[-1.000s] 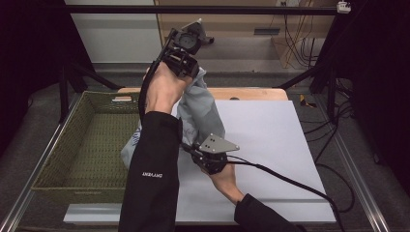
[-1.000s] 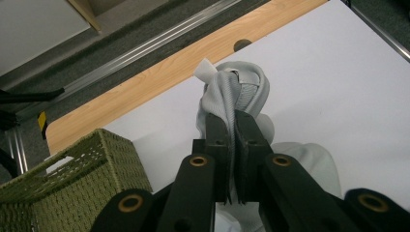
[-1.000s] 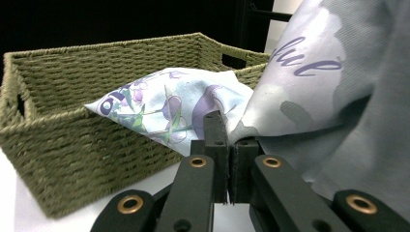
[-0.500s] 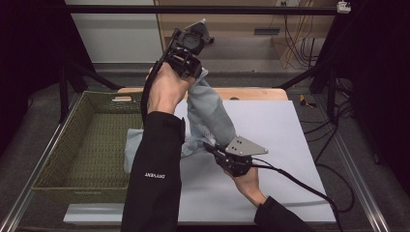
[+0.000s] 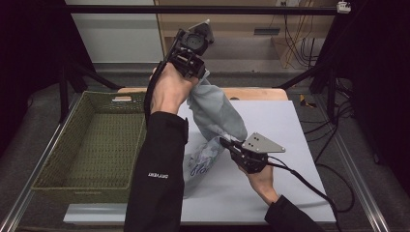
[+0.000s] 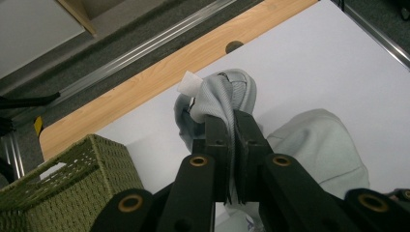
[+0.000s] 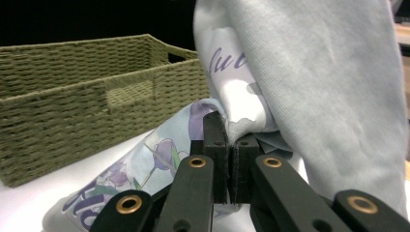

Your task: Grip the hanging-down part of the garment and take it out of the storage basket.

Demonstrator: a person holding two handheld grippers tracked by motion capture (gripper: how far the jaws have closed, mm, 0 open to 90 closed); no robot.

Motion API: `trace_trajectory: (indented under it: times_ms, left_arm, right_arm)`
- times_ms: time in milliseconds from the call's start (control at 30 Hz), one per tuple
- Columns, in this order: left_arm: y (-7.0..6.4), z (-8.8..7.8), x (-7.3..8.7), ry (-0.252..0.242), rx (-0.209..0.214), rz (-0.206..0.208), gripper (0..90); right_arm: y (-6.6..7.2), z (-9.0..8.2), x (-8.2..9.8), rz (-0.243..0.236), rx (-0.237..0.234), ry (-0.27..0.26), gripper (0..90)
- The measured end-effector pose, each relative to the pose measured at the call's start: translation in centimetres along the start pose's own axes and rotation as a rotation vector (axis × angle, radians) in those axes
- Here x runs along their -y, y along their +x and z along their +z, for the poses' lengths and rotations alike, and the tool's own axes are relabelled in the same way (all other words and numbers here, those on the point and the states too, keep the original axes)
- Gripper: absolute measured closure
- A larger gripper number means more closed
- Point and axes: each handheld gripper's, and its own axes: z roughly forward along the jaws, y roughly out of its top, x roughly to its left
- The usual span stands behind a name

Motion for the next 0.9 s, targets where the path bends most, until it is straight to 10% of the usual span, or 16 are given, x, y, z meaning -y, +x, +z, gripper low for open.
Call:
trace_trajectory:
  times_ms: [267, 300, 567, 900]
  left_arm:
    - [-0.8, 0.4, -0.3, 0.002, 0.003, 0.013, 85.4]
    - [-0.9, 0.4, -0.4, 0.018, 0.01, 0.029, 85.4]
    - [-2.2, 1.3, -0.5, 0.007, 0.042, 0.026, 85.4]
    - [-3.3, 3.0, 0.4, 0.026, 0.072, 0.058, 85.3]
  right_arm:
    - [-0.1, 0.7, 1.6, 0.023, -0.019, 0.043, 70.7]
    - [0.0, 0.5, 2.0, 0.029, 0.007, 0.038, 50.7]
    - [0.0, -1.8, 2.2, 0.059, -0.015, -0.034, 10.4]
    - [-1.4, -5.6, 3.8, 0.112, -0.026, -0.065, 1.4]
